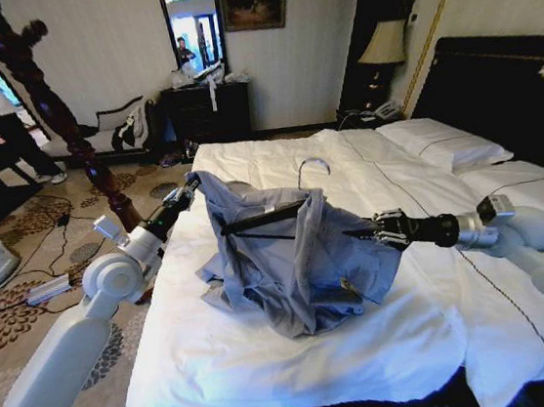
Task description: Pick up the clothes from the bed and hang them on the clothes hanger.
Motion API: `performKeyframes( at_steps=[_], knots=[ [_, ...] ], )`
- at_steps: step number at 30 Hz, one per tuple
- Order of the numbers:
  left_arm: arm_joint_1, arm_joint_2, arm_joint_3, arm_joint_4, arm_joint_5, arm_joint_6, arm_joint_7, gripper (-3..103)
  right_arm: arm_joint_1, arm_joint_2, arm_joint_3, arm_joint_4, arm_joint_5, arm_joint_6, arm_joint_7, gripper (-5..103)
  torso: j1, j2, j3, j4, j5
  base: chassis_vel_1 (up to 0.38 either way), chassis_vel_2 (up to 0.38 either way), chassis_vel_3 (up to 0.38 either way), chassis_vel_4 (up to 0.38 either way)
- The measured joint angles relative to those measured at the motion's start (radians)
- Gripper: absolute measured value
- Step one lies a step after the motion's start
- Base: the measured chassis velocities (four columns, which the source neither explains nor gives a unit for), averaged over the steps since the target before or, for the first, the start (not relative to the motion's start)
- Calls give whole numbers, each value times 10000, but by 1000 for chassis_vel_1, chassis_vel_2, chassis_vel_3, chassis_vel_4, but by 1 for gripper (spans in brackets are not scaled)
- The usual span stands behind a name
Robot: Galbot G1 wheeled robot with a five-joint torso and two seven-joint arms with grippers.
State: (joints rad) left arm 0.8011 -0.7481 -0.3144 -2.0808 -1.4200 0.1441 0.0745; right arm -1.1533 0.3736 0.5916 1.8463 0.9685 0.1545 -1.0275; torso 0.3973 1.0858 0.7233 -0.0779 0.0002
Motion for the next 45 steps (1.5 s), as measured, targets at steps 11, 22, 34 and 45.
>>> performKeyframes(
  at_steps=[11, 22, 34, 45],
  knots=[
    [734, -454, 248, -868, 172, 122, -98, 0, -44, 175, -453, -18, -314, 16, 750, 18, -1, 0, 0, 2, -3, 0, 0, 0, 0],
    [799, -426, 345, -1056, 398, 196, -73, 0, -62, 520, -868, -149, -805, 17, 1290, 18, 0, 0, 0, 1, 0, 0, 0, 0, 0],
    [520, -195, 228, 609, 1275, -20, 221, 0, -124, 200, -502, -103, -537, 158, 830, 18, 0, 0, 1, 2, -5, 0, 0, 0, 0],
    [877, 471, -255, -55, 1220, -51, 249, 0, -102, -179, -406, -434, -1309, 377, 833, 18, 0, 0, 0, 0, 0, 0, 0, 0, 0]
  ],
)
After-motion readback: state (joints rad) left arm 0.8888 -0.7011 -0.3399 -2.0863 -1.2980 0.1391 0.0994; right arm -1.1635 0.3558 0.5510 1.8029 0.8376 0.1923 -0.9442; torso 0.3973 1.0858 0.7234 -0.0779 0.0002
